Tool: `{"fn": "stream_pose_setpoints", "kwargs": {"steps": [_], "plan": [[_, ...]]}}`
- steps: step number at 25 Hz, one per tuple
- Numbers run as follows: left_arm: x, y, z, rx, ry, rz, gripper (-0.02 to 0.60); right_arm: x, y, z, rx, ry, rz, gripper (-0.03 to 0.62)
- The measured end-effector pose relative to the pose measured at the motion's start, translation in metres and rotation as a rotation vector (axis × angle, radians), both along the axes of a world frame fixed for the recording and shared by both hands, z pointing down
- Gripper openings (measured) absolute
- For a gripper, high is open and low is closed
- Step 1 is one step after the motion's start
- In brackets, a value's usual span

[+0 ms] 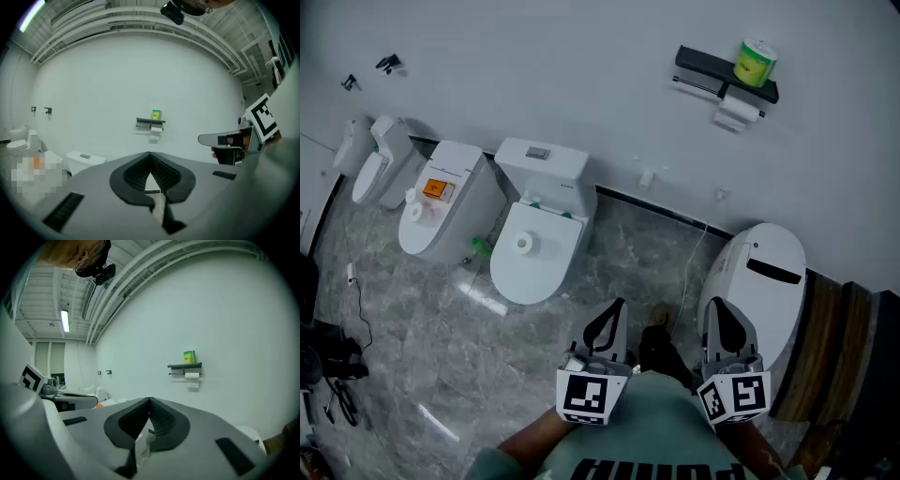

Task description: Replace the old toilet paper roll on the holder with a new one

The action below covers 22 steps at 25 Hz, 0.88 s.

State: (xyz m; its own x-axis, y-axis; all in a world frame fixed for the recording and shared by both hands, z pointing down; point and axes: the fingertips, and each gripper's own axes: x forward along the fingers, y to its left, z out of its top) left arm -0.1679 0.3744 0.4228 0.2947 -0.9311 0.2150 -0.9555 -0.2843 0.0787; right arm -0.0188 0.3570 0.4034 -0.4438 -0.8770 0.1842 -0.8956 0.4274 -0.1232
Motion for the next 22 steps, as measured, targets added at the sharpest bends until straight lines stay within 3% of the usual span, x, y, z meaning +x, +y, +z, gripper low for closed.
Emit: {"fn": "stream_pose_setpoints", "kwargs": {"steps": [22], "plan": [[0.093, -0.196, -0.013, -0.018, -0.098, 0.044, 0.006, 0.094, -0.193, 0.006, 0.004, -0.106, 0.035, 0.006]]}}
